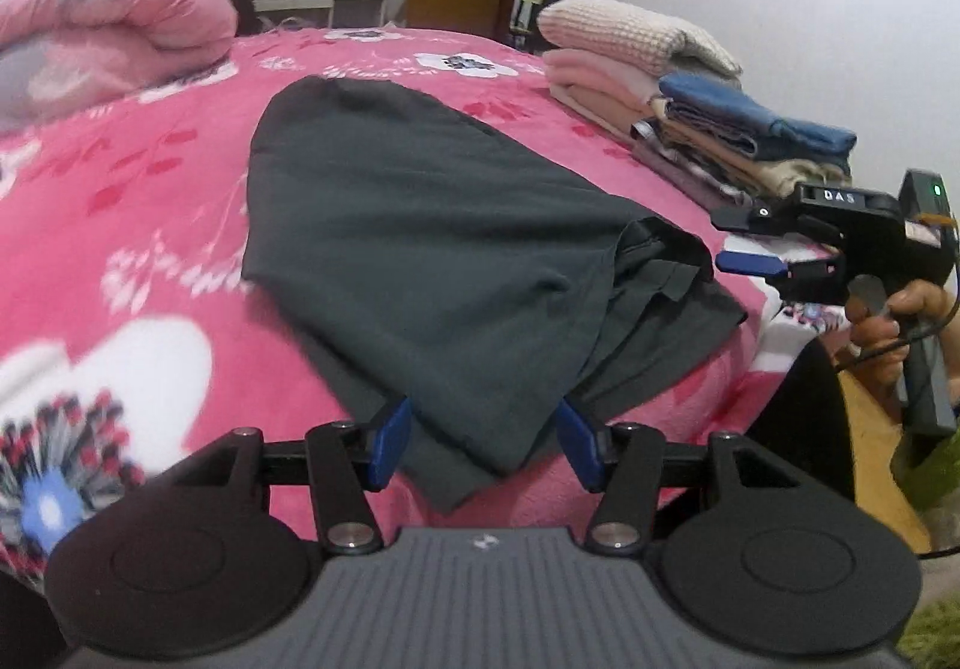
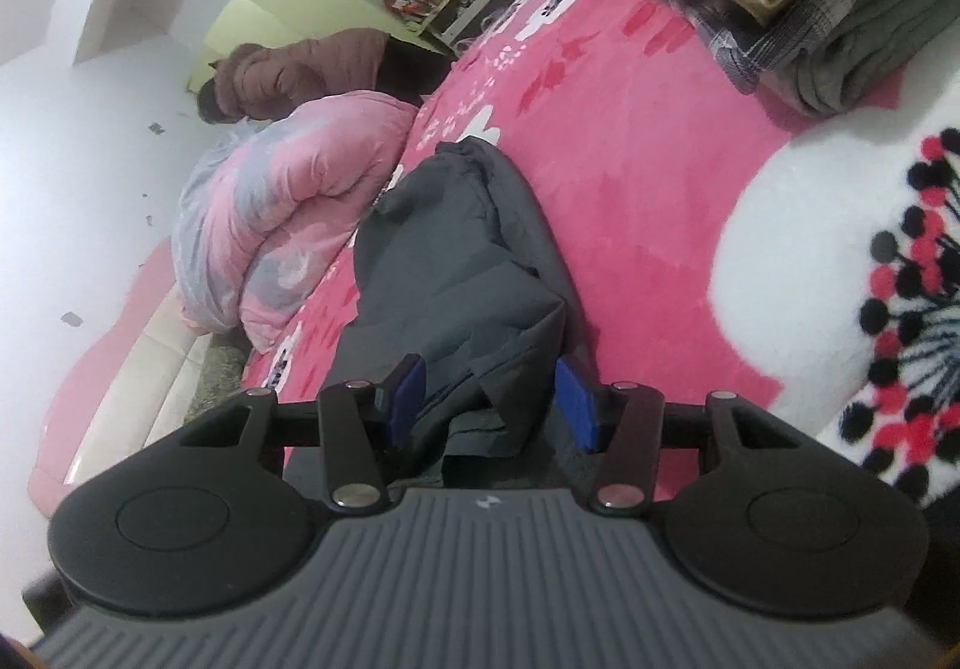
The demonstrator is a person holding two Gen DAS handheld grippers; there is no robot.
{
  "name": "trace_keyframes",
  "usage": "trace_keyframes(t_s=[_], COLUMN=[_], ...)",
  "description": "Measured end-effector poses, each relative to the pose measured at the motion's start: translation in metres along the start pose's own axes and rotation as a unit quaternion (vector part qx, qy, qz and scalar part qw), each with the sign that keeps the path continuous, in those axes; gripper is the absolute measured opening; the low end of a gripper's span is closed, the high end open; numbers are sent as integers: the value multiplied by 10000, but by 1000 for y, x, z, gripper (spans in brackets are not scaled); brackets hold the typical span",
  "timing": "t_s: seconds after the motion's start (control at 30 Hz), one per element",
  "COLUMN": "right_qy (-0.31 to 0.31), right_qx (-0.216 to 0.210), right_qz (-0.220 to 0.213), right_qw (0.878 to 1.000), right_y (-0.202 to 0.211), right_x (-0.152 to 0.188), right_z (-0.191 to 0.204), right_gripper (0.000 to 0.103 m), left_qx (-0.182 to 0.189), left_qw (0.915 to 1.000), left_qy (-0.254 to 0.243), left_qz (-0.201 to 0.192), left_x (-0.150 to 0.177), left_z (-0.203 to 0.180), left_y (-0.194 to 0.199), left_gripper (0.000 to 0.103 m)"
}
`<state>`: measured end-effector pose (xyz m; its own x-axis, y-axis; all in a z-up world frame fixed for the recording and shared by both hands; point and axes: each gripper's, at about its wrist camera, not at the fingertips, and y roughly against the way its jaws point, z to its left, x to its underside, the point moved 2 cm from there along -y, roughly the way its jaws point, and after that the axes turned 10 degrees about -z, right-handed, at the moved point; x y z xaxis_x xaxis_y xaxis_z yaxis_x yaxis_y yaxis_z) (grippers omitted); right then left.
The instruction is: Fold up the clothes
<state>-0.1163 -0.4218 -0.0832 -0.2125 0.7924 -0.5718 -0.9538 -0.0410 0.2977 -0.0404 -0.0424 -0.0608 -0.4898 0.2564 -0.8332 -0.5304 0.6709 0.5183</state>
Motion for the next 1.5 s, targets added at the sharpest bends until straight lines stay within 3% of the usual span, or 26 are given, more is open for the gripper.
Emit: trace_keyframes(t_s=[0.1, 0.23, 0.4, 0.53, 0.63, 0.73, 0.8, 0.9, 0.97, 1.0, 1.17, 1.33, 1.5], right_qy=[-160, -905, -1464, -1631, -860, 618, 1724, 3115, 3378, 3439, 2718, 2296, 2016], right_qx=[95, 169, 76, 347, 501, 475, 619, 846, 963, 1036, 875, 778, 727], right_qz=[-51, 49, 302, 643, 580, 664, 824, 915, 909, 885, 307, -95, -361], right_qw=[9998, 9957, 9887, 9839, 9933, 9947, 9796, 9420, 9319, 9291, 9579, 9701, 9761], right_y=[8, 2, -10, -21, -20, -23, -30, -42, -44, -43, -8, 10, 19], right_x=[0, -4, -10, -15, -26, -27, -16, 8, 15, 16, 13, 18, 19], right_z=[-2, -15, -18, -19, -2, 33, 54, 71, 69, 67, 48, 24, 7], right_gripper=[49, 50, 50, 50, 50, 50, 50, 43, 10, 9, 4, 4, 4], left_qx=[57, 236, 459, 459, 437, 401, 404, 392, 373, 361, 327, 444, 463], left_qw=[9989, 9943, 9808, 9773, 9799, 9857, 9895, 9932, 9941, 9943, 9921, 9840, 9762], left_qy=[457, 1016, 1851, 2022, 1897, 1564, 1275, 928, 816, 806, 1076, 1634, 1991], left_qz=[70, 238, 413, 422, 429, 473, 543, 586, 602, 606, 557, 556, 729], left_x=[4, 6, 10, 11, 10, 9, 8, 8, 8, 8, 6, 0, 0], left_z=[11, 27, 51, 60, 59, 51, 44, 33, 29, 28, 34, 46, 52], left_y=[-11, -24, -32, -31, -29, -29, -30, -27, -24, -23, -18, -27, -40], left_gripper=[52, 48, 48, 48, 48, 48, 48, 48, 48, 48, 48, 47, 37])
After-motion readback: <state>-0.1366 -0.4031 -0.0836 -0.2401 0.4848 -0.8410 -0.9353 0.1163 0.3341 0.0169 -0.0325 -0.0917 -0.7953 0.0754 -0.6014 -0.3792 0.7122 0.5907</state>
